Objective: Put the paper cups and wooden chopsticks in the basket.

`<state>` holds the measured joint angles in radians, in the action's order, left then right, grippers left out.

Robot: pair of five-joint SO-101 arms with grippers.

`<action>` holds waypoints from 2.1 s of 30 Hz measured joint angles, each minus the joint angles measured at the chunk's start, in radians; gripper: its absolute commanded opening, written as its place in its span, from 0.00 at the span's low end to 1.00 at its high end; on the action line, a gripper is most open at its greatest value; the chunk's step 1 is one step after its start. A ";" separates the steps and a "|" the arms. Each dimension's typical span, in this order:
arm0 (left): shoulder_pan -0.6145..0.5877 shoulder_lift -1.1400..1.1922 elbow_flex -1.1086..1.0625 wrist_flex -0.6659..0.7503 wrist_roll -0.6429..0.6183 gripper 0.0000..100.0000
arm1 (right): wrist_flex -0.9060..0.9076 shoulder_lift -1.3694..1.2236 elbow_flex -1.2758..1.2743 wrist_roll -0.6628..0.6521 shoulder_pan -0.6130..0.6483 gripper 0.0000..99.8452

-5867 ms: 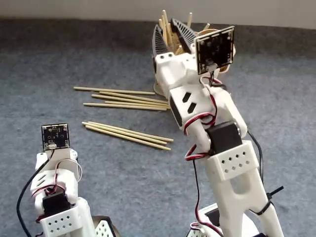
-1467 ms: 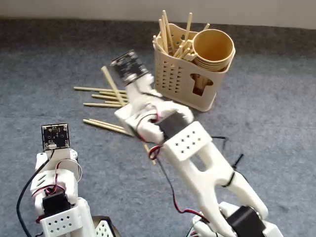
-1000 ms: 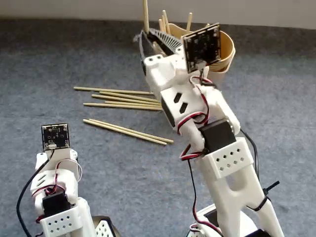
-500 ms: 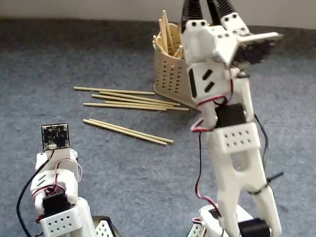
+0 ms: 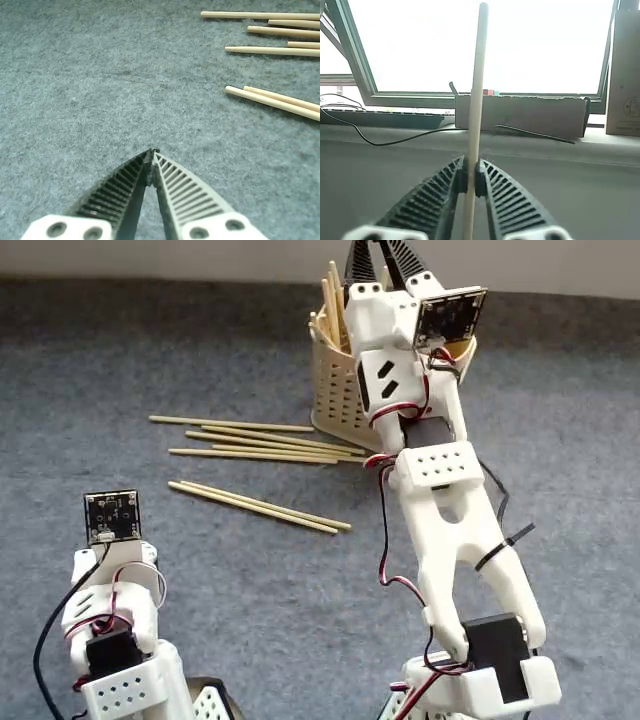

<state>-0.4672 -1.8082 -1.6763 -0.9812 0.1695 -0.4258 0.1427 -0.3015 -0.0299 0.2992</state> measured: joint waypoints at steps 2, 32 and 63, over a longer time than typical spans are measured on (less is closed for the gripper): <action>0.000 0.000 0.000 0.000 0.000 0.01 | 0.026 0.000 0.000 0.000 0.000 0.11; 0.000 0.000 0.000 0.000 0.000 0.01 | 1.301 0.226 0.601 0.009 -0.152 0.13; 0.000 0.000 0.000 0.000 0.000 0.01 | 2.124 -0.555 1.364 0.092 -0.247 0.14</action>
<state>-0.4672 -1.8082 -1.6763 -0.9812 0.1695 1.6978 -0.4127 1.0625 0.0621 0.0522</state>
